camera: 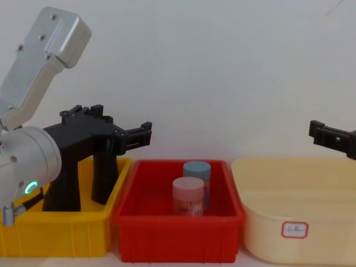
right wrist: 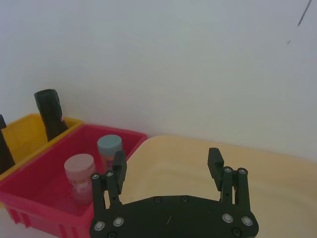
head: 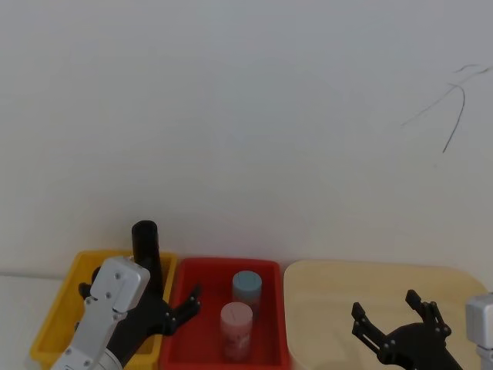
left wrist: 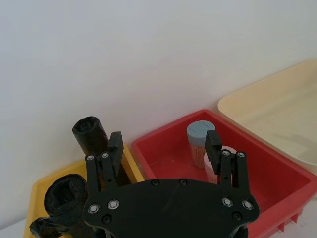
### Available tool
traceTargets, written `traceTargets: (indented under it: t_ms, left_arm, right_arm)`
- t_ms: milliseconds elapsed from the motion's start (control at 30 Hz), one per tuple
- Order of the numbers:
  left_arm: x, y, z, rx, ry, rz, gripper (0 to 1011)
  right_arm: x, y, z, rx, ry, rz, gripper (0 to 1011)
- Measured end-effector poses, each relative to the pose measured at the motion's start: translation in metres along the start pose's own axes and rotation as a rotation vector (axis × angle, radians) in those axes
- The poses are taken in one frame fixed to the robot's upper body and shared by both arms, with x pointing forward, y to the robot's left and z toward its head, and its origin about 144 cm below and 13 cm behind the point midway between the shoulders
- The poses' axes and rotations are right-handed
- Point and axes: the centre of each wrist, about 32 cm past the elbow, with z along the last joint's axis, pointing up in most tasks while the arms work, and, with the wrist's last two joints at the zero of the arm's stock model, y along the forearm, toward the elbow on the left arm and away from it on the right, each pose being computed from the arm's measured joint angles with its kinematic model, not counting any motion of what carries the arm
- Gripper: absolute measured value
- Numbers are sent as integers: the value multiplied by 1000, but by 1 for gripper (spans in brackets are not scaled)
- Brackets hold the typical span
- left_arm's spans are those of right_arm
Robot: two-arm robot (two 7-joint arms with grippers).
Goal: Pick up the garbage bag with the one hand and transfer it to the other hand.
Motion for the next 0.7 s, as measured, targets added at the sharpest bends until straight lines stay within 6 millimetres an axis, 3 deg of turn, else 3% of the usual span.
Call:
traceTargets:
  t_ms: [700]
  left_arm:
    - [0, 0, 0, 0, 0, 0, 1000]
  right_arm:
    - [0, 0, 0, 0, 0, 0, 1001]
